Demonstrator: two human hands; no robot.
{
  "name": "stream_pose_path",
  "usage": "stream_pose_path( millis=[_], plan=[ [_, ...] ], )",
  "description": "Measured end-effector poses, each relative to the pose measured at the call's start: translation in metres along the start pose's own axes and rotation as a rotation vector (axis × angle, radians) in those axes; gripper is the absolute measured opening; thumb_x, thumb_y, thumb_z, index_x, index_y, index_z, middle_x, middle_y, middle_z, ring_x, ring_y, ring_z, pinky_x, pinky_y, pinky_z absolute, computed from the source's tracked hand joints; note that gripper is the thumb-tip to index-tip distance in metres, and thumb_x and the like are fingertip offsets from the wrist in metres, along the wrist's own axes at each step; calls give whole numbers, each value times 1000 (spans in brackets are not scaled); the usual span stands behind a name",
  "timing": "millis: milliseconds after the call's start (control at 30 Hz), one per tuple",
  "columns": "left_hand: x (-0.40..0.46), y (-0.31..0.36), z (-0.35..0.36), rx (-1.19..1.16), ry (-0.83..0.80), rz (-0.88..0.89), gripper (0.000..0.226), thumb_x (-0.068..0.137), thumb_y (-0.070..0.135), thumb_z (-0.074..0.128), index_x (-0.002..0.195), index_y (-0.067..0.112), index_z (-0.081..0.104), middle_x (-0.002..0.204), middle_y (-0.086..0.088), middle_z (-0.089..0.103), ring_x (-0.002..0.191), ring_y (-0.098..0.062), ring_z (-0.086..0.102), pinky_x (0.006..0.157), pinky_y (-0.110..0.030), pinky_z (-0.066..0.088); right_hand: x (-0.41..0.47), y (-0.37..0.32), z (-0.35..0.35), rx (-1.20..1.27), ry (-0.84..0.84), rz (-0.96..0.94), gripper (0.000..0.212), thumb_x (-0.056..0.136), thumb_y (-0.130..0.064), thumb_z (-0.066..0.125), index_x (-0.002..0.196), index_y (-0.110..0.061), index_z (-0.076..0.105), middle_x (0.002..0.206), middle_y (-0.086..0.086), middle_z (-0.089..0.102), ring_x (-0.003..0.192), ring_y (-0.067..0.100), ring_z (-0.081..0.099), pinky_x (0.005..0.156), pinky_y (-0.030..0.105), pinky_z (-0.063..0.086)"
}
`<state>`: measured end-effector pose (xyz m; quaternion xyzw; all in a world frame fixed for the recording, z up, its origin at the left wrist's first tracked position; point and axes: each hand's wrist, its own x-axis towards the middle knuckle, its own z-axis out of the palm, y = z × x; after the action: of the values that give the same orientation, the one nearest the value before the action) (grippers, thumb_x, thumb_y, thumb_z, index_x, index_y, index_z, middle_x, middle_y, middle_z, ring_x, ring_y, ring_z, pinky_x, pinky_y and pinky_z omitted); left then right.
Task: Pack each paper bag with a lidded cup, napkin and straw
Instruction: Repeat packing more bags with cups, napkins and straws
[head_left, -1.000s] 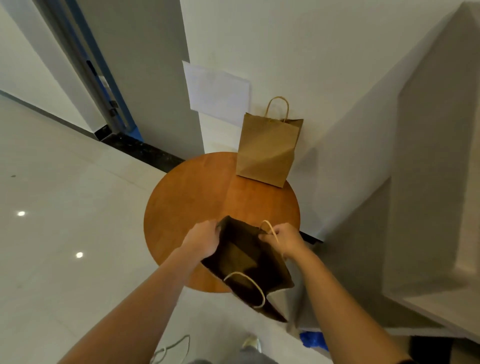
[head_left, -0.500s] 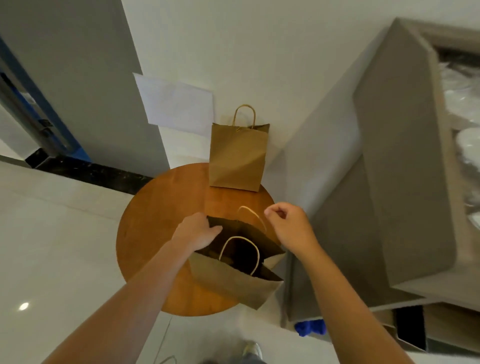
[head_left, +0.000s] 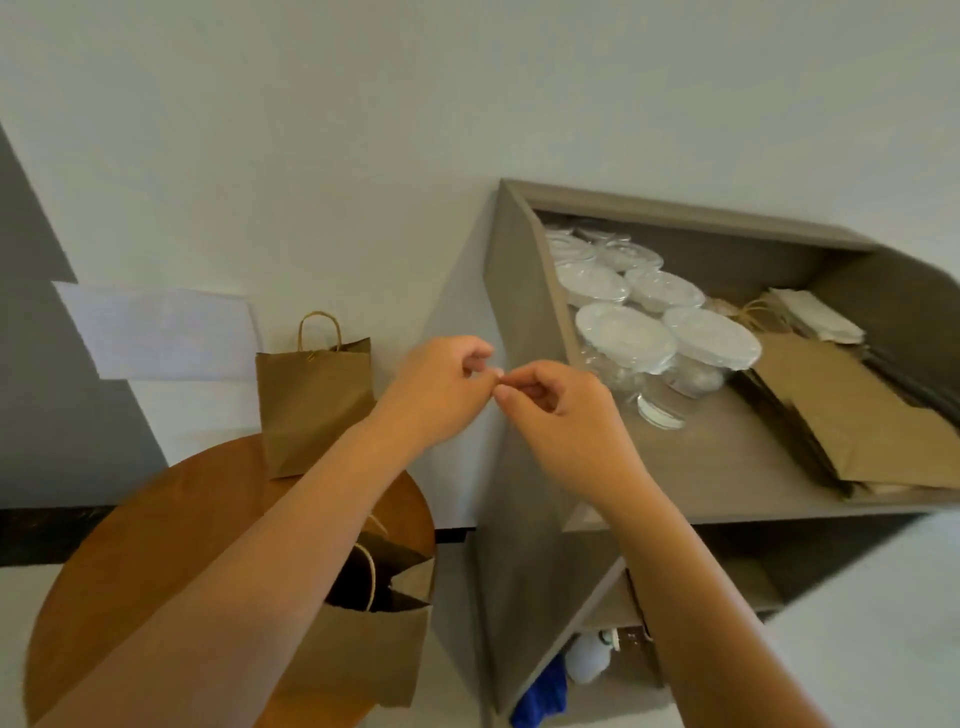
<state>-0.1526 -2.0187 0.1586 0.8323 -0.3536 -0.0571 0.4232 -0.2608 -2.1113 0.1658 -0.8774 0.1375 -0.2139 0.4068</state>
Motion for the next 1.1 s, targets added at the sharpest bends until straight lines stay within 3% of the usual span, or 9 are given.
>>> stream_pose_path(
  millis=[133, 233, 300, 367, 500, 633, 767, 933, 1100],
  plan=[
    [19, 47, 18, -21, 13, 118, 34, 91, 23, 59, 124, 13, 58, 120, -1, 62, 103, -6, 53, 70, -7, 33, 9, 9, -55, -29, 114, -10, 12, 88, -29, 62, 98, -22, 65, 82, -10, 63, 73, 1, 56, 61, 9, 43],
    [33, 70, 35, 29, -12, 146, 42, 90, 27, 61, 130, 17, 54, 129, 1, 57, 114, -9, 52, 87, -14, 37, 23, 28, -88, -251, 143, -58, 27, 85, -30, 65, 111, -23, 60, 98, -14, 54, 88, 2, 51, 76, 13, 43],
    [43, 77, 44, 123, -48, 143, 49, 89, 27, 61, 136, 18, 49, 135, -1, 53, 121, -16, 49, 99, -26, 40, 36, 40, -104, -375, 60, -86, 46, 82, -32, 68, 125, -24, 52, 120, -9, 46, 110, 6, 41, 91, 19, 34],
    [52, 81, 50, 178, -77, 130, 52, 89, 26, 61, 137, 18, 46, 135, -3, 52, 120, -19, 50, 101, -33, 43, 50, 46, -115, -452, -66, -58, 68, 77, -36, 72, 136, -26, 40, 137, -4, 37, 126, 13, 31, 97, 24, 29],
    [63, 84, 57, 185, -76, 90, 47, 92, 23, 56, 137, 16, 45, 131, -4, 55, 115, -19, 53, 94, -27, 43, 83, 53, -124, -610, -278, 25, 95, 67, -49, 77, 143, -23, 27, 143, 2, 33, 130, 22, 31, 101, 38, 35],
    [66, 81, 57, 155, -56, 73, 42, 95, 21, 52, 136, 15, 47, 134, -3, 55, 119, -17, 52, 94, -22, 37, 100, 57, -122, -596, -396, 89, 94, 63, -57, 76, 137, -21, 32, 134, 4, 44, 112, 22, 48, 89, 35, 45],
    [63, 78, 56, 92, -31, 87, 37, 97, 18, 50, 133, 16, 51, 130, 0, 57, 115, -12, 52, 87, -16, 35, 102, 62, -118, -563, -363, 43, 91, 61, -54, 76, 134, -22, 32, 124, 3, 49, 102, 20, 52, 85, 36, 50],
    [53, 75, 52, 6, 24, 116, 35, 97, 24, 50, 131, 18, 52, 130, 1, 53, 107, -5, 47, 86, -15, 33, 91, 59, -118, -499, -254, -4, 97, 61, -46, 76, 141, -26, 26, 134, 4, 42, 115, 23, 45, 87, 32, 44],
    [38, 65, 29, -73, 83, 133, 34, 98, 25, 46, 130, 16, 53, 131, 0, 52, 121, -11, 47, 95, -16, 31, 75, 24, -136, -563, -107, -37, 98, 59, -54, 75, 141, -28, 29, 138, 4, 40, 123, 24, 39, 91, 35, 40]
  ],
)
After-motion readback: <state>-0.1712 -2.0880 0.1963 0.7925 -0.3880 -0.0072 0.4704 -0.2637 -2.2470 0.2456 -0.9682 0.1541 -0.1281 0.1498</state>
